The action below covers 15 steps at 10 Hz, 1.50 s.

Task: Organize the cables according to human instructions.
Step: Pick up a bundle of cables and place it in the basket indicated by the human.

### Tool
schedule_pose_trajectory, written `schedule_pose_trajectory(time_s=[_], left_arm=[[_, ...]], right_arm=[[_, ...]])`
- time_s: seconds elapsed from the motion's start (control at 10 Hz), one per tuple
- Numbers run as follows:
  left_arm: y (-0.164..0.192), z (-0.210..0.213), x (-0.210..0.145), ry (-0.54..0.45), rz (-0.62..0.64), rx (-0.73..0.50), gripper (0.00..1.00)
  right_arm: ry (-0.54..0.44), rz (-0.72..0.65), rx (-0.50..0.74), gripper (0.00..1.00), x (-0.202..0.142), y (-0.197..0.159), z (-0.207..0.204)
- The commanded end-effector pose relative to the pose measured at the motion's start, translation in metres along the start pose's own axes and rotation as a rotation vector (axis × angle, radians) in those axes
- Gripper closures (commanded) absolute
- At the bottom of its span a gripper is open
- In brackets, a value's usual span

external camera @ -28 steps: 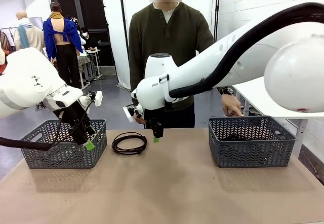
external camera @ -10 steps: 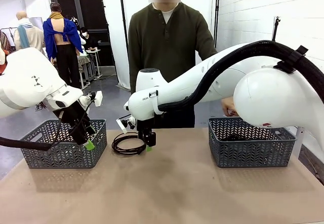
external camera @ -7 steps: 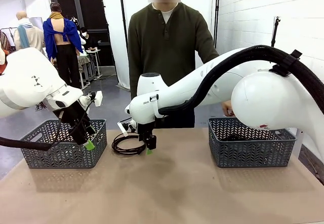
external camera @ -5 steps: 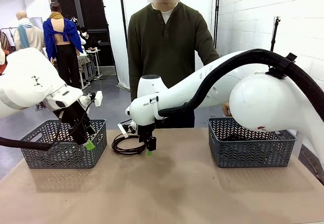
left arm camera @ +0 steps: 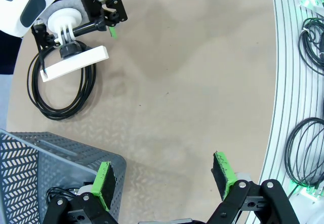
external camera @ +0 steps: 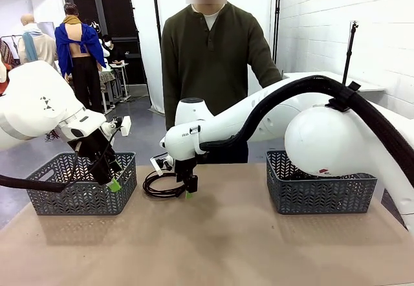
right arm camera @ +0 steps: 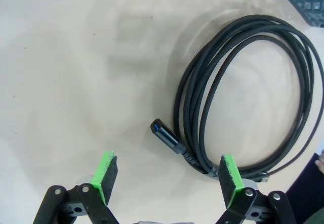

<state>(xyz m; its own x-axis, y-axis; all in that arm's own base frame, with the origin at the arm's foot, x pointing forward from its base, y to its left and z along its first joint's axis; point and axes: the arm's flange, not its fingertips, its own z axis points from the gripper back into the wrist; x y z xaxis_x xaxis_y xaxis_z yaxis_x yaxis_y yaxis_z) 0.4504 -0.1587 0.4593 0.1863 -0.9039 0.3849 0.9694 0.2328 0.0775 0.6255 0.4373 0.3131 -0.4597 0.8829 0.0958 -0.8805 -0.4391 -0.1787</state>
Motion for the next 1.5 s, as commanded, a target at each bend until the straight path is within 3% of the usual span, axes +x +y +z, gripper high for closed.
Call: schedule_pose_trajectory(time_s=[0.0, 1.4], left_arm=[[0.0, 0.0, 0.0, 0.0, 0.002, 0.002, 0.0], [0.0, 0.0, 0.0, 0.0, 0.002, 0.002, 0.0]], right_arm=[[0.015, -0.002, 0.023, 0.0, 0.001, -0.014, -0.005], [0.096, 0.052, 0.161, 0.0, 0.001, -0.046, -0.029]])
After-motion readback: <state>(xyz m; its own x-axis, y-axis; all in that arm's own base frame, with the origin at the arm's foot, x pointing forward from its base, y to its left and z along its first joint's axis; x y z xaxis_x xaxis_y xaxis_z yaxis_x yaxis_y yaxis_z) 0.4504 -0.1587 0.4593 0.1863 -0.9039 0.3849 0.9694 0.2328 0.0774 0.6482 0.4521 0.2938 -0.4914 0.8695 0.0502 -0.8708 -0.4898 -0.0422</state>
